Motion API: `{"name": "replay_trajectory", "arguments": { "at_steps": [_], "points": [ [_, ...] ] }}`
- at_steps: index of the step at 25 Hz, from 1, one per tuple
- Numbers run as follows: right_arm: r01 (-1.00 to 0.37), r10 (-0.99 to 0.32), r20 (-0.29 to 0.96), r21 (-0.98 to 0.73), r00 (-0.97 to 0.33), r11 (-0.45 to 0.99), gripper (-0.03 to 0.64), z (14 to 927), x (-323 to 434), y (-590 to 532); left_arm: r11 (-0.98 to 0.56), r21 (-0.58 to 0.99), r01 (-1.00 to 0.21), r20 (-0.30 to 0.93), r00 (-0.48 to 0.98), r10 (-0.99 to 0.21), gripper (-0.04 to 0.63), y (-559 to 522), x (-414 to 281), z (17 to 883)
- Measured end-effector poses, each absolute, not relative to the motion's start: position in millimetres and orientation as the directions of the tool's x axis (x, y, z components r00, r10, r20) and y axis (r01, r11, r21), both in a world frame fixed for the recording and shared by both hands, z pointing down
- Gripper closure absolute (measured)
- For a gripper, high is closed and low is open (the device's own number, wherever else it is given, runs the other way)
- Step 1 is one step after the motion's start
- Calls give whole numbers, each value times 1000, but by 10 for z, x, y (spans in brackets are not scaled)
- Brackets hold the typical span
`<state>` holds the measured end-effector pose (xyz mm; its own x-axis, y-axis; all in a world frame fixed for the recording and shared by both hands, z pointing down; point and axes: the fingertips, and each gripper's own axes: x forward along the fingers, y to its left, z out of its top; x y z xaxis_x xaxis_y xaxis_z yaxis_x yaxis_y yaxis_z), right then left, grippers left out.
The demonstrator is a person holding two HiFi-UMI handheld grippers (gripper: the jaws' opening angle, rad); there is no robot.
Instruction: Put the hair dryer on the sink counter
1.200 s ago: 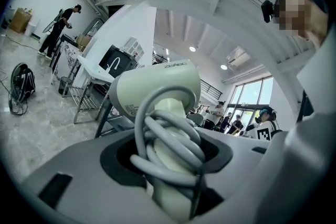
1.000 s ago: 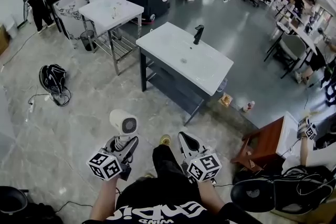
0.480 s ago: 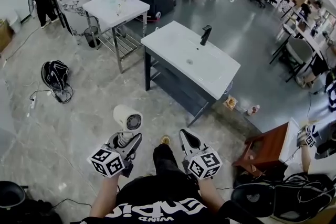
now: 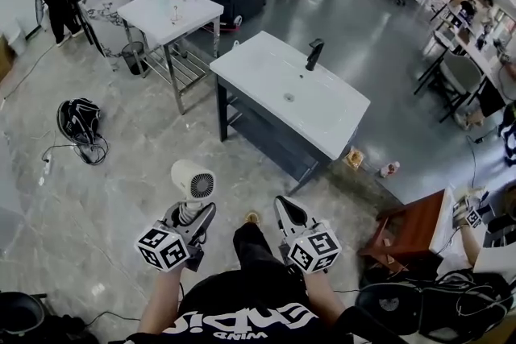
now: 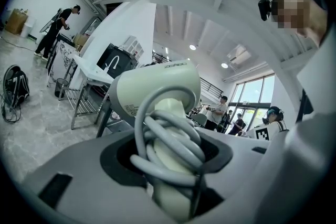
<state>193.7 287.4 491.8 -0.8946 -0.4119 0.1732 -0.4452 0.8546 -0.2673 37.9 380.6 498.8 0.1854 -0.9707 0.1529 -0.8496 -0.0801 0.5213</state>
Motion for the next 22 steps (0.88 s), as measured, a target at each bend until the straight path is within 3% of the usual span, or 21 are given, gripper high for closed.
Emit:
{"name": "replay_trajectory", "arguments": {
  "at_steps": [22],
  "points": [
    [-402, -368, 168, -263, -914, 877, 598, 4702, 1355, 1148, -35, 539, -842, 150, 137, -979, 342, 2258, -147, 4774]
  ]
}}
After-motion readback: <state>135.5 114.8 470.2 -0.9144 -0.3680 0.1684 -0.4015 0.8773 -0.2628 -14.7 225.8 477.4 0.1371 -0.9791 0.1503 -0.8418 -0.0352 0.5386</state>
